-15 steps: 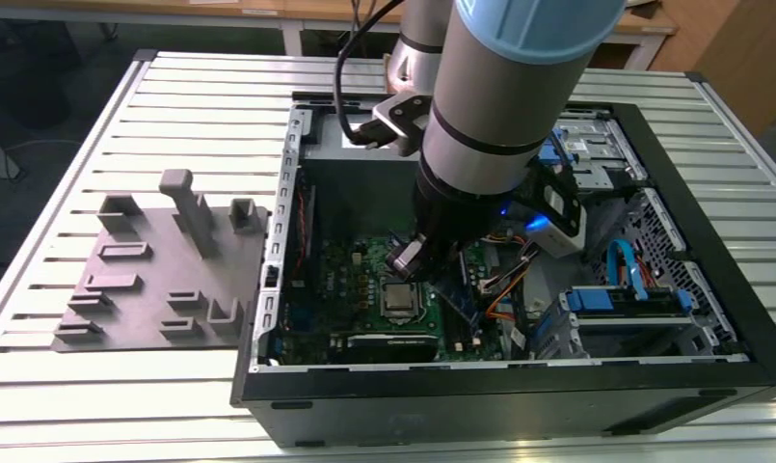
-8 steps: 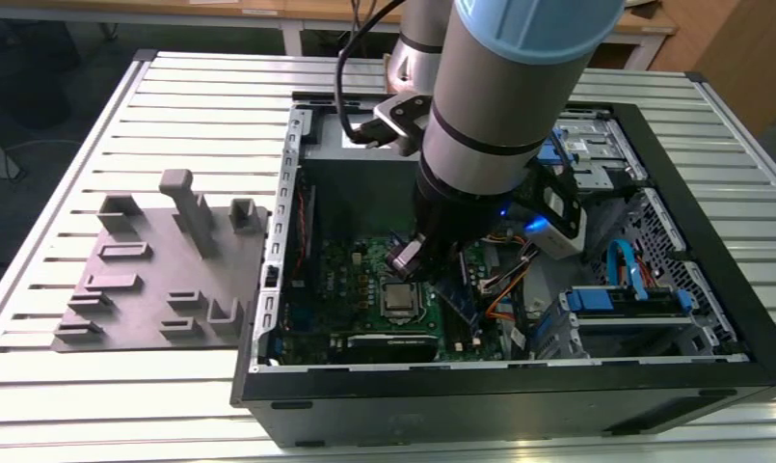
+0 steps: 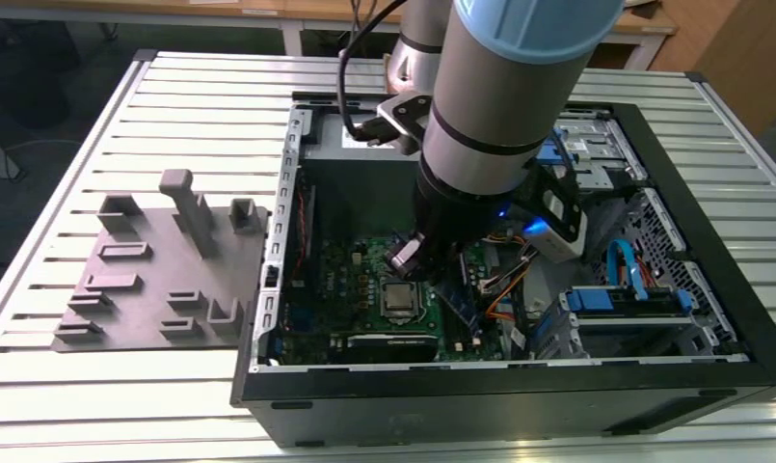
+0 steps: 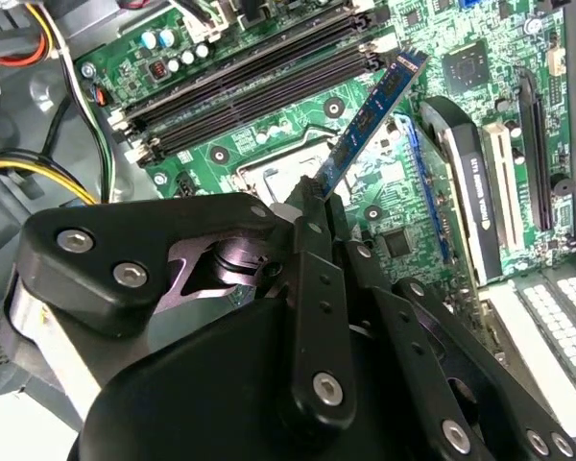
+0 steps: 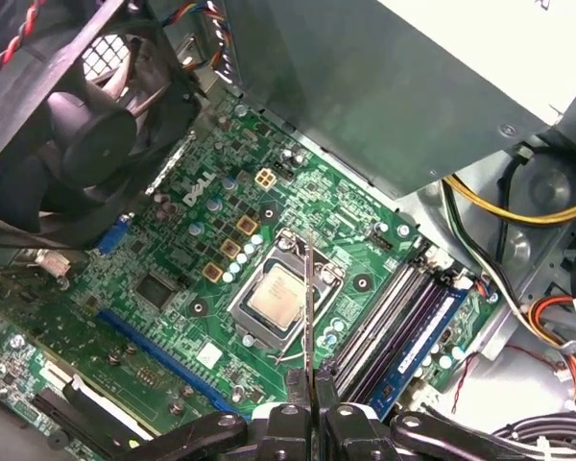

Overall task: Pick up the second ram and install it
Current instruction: 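Insert the second ram into the second slot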

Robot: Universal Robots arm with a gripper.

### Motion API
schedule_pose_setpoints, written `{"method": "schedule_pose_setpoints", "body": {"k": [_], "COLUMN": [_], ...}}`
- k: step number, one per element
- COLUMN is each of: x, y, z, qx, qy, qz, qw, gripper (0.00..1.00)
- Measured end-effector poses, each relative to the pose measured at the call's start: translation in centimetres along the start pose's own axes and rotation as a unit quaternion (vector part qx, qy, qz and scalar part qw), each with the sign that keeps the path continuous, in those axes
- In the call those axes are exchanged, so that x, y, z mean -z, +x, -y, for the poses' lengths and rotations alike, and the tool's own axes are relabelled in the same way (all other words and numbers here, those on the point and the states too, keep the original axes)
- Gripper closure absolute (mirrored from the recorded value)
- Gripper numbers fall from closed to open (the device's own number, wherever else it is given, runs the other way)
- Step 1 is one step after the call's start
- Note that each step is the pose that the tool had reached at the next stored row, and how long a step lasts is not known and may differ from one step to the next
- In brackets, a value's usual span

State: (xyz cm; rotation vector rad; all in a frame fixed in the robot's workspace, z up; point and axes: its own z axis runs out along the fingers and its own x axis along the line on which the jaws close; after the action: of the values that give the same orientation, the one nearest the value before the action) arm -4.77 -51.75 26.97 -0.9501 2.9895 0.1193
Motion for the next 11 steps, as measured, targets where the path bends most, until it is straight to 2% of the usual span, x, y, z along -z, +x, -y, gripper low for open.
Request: {"method": "schedule_pose_setpoints", "body": {"k": [6, 11], "x": [-0.01, -0.03], "y": [0.00, 0.00], "z": [0.00, 0.00], "qx": [-0.034, -0.063], "qy": [0.0011, 0.0023], "qz": [0.0023, 0.0041], "qw": [0.9994, 0.9980], "gripper": [0.86, 0.86]}}
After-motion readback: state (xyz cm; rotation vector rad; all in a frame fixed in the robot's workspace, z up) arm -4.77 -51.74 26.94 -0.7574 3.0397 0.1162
